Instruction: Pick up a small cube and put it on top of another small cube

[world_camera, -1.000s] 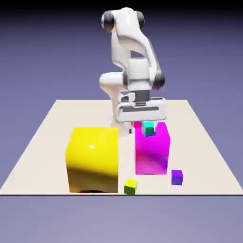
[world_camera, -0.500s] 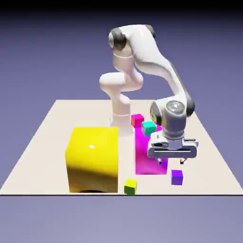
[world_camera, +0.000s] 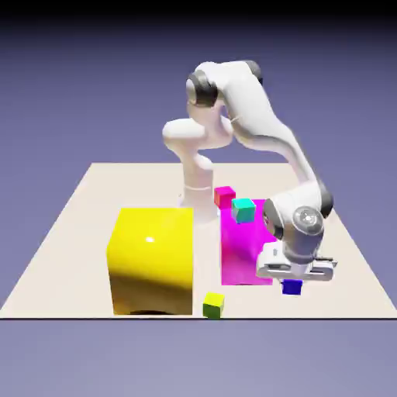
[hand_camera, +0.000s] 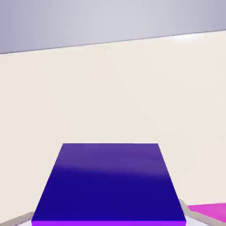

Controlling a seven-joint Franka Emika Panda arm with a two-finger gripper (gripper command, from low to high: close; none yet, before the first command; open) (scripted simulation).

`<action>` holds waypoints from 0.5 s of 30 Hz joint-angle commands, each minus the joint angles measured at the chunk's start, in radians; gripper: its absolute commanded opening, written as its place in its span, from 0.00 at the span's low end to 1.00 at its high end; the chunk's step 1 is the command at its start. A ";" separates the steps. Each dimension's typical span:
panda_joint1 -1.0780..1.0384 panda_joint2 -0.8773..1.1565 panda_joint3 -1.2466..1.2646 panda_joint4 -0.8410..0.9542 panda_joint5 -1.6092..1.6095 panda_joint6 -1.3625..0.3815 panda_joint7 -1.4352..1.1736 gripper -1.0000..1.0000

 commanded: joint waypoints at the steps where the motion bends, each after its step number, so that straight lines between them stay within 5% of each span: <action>1: -0.006 -0.005 -0.012 0.001 -0.018 -0.008 -0.042 0.00; 15: -0.084 -0.081 -0.180 0.021 -0.221 -0.117 -0.651 0.00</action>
